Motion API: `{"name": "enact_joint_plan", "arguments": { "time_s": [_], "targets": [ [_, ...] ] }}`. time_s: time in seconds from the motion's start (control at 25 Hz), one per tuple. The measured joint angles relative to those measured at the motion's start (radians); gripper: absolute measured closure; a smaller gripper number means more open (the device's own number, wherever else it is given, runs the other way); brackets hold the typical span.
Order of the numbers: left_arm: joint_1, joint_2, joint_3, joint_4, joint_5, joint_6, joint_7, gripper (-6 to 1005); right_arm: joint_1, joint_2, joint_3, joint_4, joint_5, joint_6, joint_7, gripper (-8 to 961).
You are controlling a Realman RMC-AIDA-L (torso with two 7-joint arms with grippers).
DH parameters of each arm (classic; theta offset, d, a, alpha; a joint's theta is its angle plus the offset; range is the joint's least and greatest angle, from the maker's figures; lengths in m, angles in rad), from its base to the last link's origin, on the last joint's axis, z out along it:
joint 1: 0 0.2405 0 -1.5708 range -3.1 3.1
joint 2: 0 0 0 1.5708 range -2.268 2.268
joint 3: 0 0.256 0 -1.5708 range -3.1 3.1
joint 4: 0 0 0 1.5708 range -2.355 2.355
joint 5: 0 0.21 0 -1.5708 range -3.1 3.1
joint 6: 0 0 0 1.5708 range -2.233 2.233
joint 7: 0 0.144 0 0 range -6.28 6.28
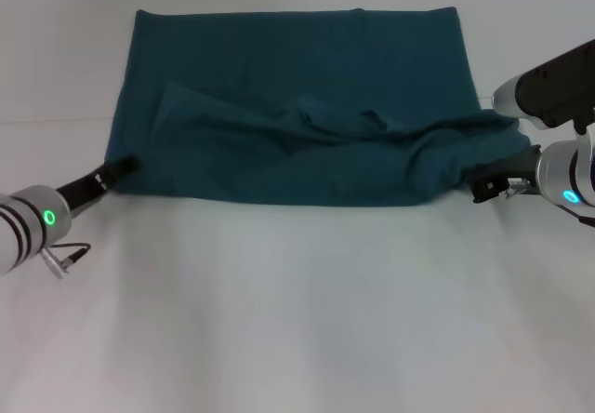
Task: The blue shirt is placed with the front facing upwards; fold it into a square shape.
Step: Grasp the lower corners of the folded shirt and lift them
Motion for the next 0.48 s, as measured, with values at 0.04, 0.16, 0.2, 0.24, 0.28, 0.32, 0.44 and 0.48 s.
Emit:
{"name": "enact_joint_plan", "arguments": {
  "time_s": [0.04,0.16,0.2,0.24,0.28,0.32,0.44,0.48],
  "targets": [
    [-0.003,0.0,-0.001,0.006,0.0,-0.002,0.0,98,0.0,0.0,-0.001,0.0,0.0,0.001,0.0,928],
    [-0.016,0.0,-0.002,0.021,0.0,-0.013,0.0,98,0.001,0.0,-0.002,0.0,0.001,0.003,0.0,928],
    [-0.02,-0.001,-0.002,0.024,0.0,-0.017,0.0,98,0.001,0.0,-0.002,0.0,0.001,0.003,0.0,928],
    [-0.024,-0.002,-0.002,0.028,0.0,-0.021,0.0,98,0.001,0.0,-0.002,0.0,0.002,0.003,0.0,928],
    [-0.029,-0.002,-0.002,0.033,0.0,-0.025,0.0,98,0.001,0.0,-0.002,0.0,0.002,0.003,0.0,928],
    [-0.034,-0.003,-0.002,0.038,0.0,-0.03,0.001,98,0.001,0.0,-0.002,0.0,0.002,0.004,0.0,928],
    [-0.054,-0.005,-0.002,0.065,0.0,-0.051,0.003,97,0.001,0.0,-0.003,0.0,0.004,0.004,0.0,929],
    [-0.064,-0.005,-0.002,0.079,0.0,-0.062,0.004,97,0.001,0.0,-0.004,0.0,0.004,0.004,0.0,929]
  ]
}}
